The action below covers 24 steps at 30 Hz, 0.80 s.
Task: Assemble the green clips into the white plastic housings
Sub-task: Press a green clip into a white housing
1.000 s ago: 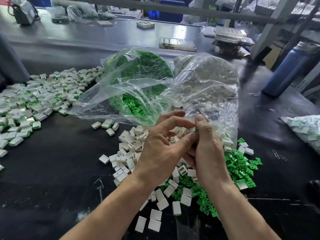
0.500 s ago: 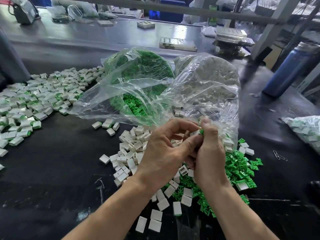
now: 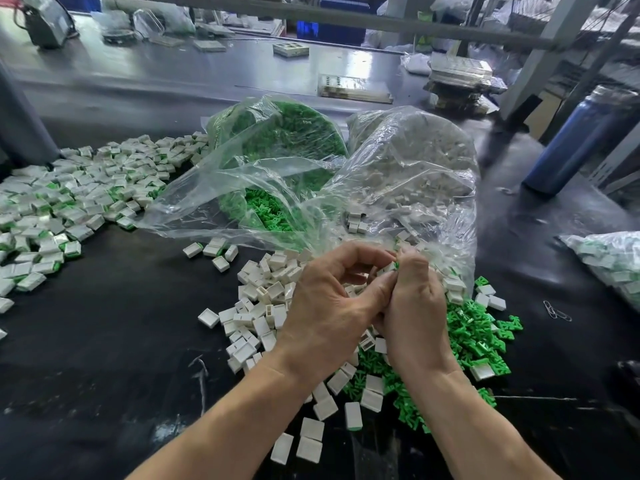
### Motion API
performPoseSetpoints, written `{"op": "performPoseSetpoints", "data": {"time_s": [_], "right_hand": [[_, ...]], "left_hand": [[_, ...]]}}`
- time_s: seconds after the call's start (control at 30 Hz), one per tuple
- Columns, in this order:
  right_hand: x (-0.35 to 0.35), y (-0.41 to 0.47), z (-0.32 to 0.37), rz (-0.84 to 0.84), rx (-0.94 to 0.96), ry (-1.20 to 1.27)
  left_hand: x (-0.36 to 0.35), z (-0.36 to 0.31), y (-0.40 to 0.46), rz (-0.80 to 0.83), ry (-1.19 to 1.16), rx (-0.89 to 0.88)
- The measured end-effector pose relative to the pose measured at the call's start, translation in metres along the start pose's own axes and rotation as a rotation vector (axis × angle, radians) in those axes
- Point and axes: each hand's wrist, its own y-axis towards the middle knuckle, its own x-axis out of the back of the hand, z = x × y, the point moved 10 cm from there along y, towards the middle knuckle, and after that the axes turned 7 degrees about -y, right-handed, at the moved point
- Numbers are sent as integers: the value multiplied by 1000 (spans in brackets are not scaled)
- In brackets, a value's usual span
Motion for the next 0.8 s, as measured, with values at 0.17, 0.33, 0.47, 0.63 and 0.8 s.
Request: {"op": "performPoseSetpoints", "data": {"time_s": [0.17,0.33,0.47,0.63,0.8], "right_hand": [[1,-2,-1,-21,-13,-33],[-1,-3,2,-21,3,7],[-1,-3,-1,-32,9,55],[-6,0,-5,53,-29,80],[13,7,8,48,106,-258]], "left_hand": [[0,-1,-1,-4,-10,-1],[2,-2,-1,-13,10,-13],[3,-3,-2,-33,40,-30],[7,-1,0,-48,32,6],[34,-12,6,-127,182,-9]]}}
